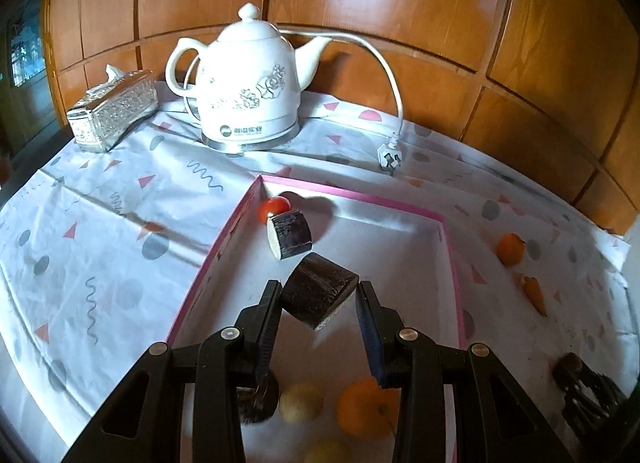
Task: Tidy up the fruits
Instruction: 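Lower the slice into the tray and open the left tool, then carry the beet into the tray and open the right tool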
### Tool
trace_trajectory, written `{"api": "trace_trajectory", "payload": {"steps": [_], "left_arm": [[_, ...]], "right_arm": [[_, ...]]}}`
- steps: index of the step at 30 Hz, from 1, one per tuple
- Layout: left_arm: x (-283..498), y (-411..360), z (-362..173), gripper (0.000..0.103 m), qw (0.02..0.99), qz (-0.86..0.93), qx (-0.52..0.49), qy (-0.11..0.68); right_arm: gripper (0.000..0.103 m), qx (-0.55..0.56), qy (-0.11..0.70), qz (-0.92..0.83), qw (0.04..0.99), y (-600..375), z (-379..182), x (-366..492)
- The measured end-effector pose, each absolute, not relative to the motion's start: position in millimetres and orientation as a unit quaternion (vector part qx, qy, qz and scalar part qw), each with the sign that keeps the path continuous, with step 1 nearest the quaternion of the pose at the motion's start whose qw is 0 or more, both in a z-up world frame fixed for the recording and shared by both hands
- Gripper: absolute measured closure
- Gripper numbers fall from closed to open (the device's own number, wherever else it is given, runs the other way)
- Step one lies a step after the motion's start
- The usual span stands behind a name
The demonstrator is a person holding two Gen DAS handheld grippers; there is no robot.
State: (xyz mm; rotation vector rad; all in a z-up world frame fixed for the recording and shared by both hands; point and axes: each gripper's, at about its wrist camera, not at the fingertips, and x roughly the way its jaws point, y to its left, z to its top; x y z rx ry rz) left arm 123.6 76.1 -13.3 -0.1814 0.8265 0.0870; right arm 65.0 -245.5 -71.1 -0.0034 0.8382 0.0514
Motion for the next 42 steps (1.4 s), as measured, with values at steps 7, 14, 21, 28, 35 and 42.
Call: {"api": "trace_trajectory", "payload": {"steps": [7,14,21,28,35,42], "left_arm": [[123,76,-24,0.063,0.907,0.062,-0.088,0.408],[103,68,-23,0.063,0.91,0.061,-0.091,0.4],[81,54,-18,0.062,0.916,0.047,-0.086,0.39],[63,47,-20,0.06,0.916,0.038,-0.083,0.391],[50,49,-24,0.059,0.916,0.038,-0.08,0.392],[41,56,-24,0.058,0.917,0.041,-0.076,0.389]], "right_arm": [[0.056,-0.002,0.407,0.025,0.913,-246,-71,65],[0.056,-0.002,0.407,0.025,0.913,-246,-71,65],[0.056,-0.002,0.407,0.026,0.913,-246,-71,65],[0.056,-0.005,0.408,0.025,0.913,-245,-71,65],[0.056,-0.013,0.41,0.021,0.912,-243,-70,66],[0.057,-0.024,0.415,0.011,0.909,-237,-67,65]]}}
